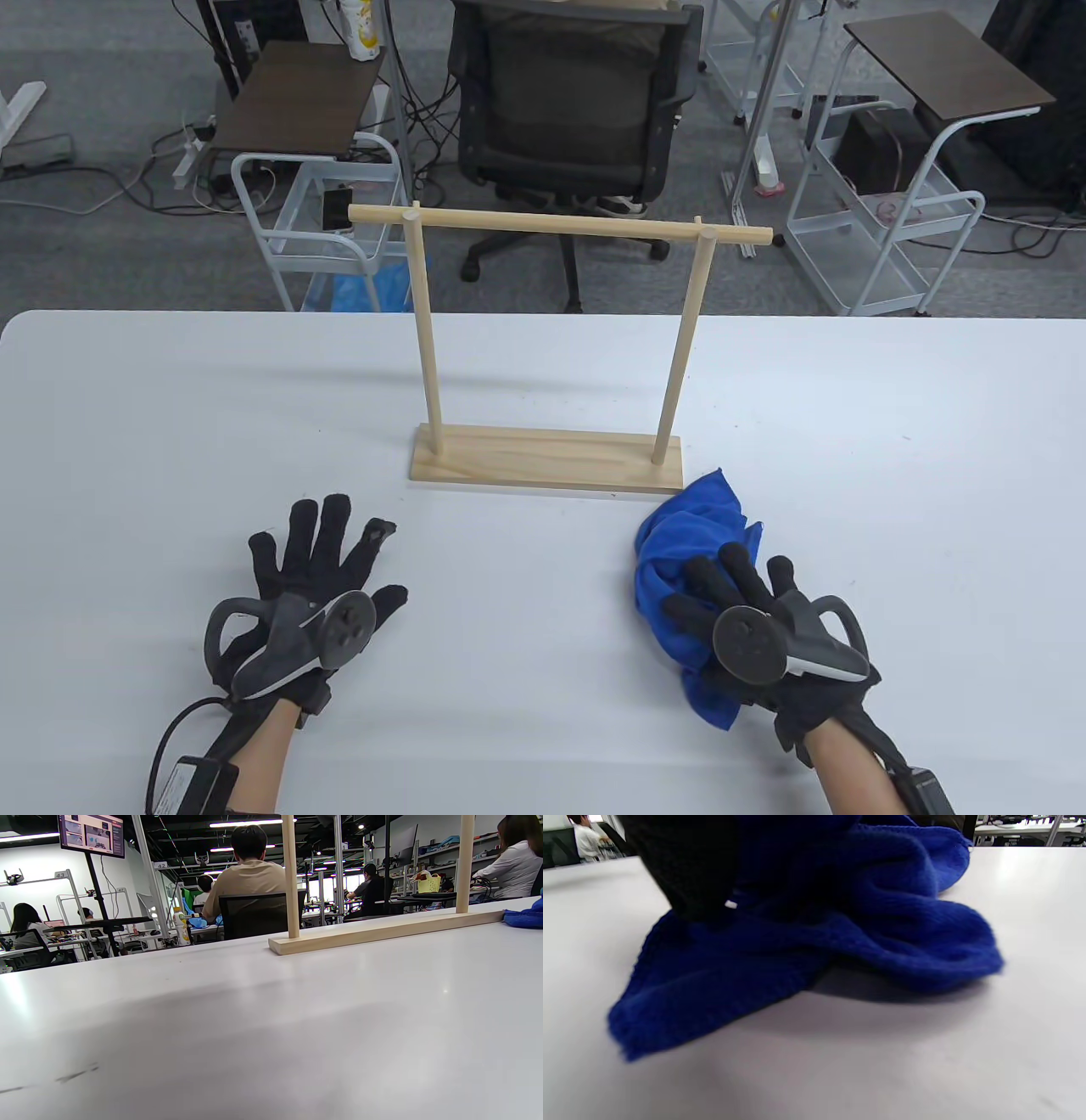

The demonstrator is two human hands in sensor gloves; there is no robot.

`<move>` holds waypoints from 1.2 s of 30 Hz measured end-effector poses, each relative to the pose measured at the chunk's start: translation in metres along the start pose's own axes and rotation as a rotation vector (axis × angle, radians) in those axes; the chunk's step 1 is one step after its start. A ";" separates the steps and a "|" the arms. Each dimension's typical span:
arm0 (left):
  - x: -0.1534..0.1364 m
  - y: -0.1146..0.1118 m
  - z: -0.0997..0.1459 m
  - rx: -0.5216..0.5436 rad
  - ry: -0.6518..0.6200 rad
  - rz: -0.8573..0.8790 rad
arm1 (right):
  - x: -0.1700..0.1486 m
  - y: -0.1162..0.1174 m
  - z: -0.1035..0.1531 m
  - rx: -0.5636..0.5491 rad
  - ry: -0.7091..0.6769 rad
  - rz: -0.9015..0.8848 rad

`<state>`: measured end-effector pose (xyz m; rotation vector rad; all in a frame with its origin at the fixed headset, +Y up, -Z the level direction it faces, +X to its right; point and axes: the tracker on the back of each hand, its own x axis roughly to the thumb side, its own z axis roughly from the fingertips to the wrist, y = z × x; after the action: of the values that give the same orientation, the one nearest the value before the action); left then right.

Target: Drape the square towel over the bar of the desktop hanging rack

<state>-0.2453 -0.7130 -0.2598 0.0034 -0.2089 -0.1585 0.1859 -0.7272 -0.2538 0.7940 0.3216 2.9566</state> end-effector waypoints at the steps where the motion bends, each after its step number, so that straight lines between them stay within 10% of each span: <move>1: 0.000 0.000 0.000 0.000 0.000 0.001 | 0.001 0.000 0.000 -0.028 0.005 0.012; 17: 0.000 0.001 0.000 0.007 -0.001 0.013 | 0.001 -0.024 0.002 -0.297 -0.019 -0.216; 36: -0.002 -0.002 -0.001 -0.024 -0.007 0.052 | -0.016 -0.167 0.010 -0.660 0.045 -0.549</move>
<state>-0.2474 -0.7142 -0.2612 -0.0263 -0.2142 -0.1088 0.2065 -0.5641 -0.2894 0.4515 -0.3682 2.3234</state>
